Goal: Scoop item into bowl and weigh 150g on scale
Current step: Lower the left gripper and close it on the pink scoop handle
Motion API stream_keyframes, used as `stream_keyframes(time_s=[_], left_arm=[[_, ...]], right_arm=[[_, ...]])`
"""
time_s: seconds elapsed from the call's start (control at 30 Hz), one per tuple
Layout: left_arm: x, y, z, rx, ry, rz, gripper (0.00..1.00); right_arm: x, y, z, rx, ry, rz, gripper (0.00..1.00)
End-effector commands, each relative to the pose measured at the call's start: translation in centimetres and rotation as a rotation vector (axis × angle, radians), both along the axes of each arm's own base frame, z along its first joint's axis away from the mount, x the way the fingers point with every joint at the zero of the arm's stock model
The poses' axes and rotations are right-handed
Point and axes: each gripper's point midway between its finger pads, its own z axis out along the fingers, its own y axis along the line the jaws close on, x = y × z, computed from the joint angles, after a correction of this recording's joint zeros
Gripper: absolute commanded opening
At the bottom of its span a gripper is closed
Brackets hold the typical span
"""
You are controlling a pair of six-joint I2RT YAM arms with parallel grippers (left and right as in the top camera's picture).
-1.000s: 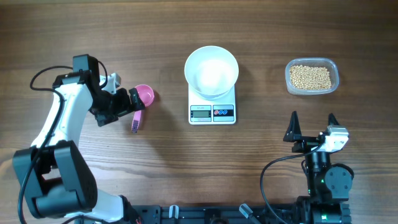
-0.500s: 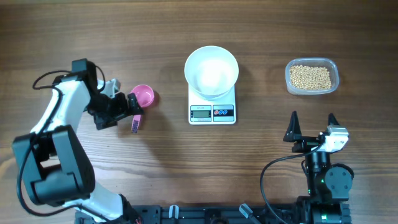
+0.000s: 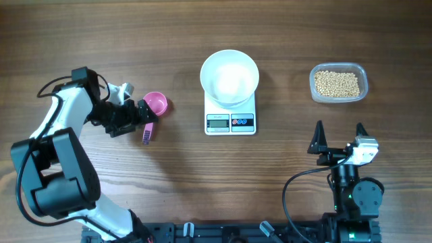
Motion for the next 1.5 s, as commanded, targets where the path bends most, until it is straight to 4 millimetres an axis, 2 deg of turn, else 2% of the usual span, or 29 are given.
stream_keyframes(time_s=[0.0,0.1,0.23,0.43,0.77,1.0,1.1,1.2,1.47], left_arm=[[-0.3,-0.6,-1.0,-0.038,0.015,-0.025,0.94],[-0.4,-0.6,-1.7,-0.044,0.037,-0.024,0.89],[-0.3,-0.9,-2.5,-0.069,0.051,-0.022,0.89],[0.1,-1.2,-3.1,-0.092,0.043,-0.021,0.69],[-0.4,-1.2,-4.3,-0.100,0.082,-0.020,0.45],[-0.4,-1.2,-4.3,-0.100,0.085,-0.020,0.43],[-0.5,-1.2,-4.3,-0.102,0.077,-0.038,0.48],[-0.8,-1.3,-4.2,-0.105,0.077,-0.059,0.49],[-0.9,-1.0,-4.2,-0.107,0.080,-0.049,0.37]], right_arm=[[-0.1,-0.2,0.2,-0.009,-0.009,-0.012,1.00],[-0.1,-0.2,0.2,-0.009,-0.009,-0.012,1.00],[-0.1,-0.2,0.2,-0.009,-0.009,-0.012,1.00],[-0.1,-0.2,0.2,-0.009,-0.009,-0.012,1.00],[-0.1,-0.2,0.2,-0.009,-0.009,-0.012,1.00],[-0.1,-0.2,0.2,-0.009,-0.009,-0.012,1.00],[-0.1,-0.2,0.2,-0.009,-0.009,-0.012,1.00],[-0.1,-0.2,0.2,-0.009,-0.009,-0.012,1.00],[-0.1,-0.2,0.2,-0.009,-0.009,-0.012,1.00]])
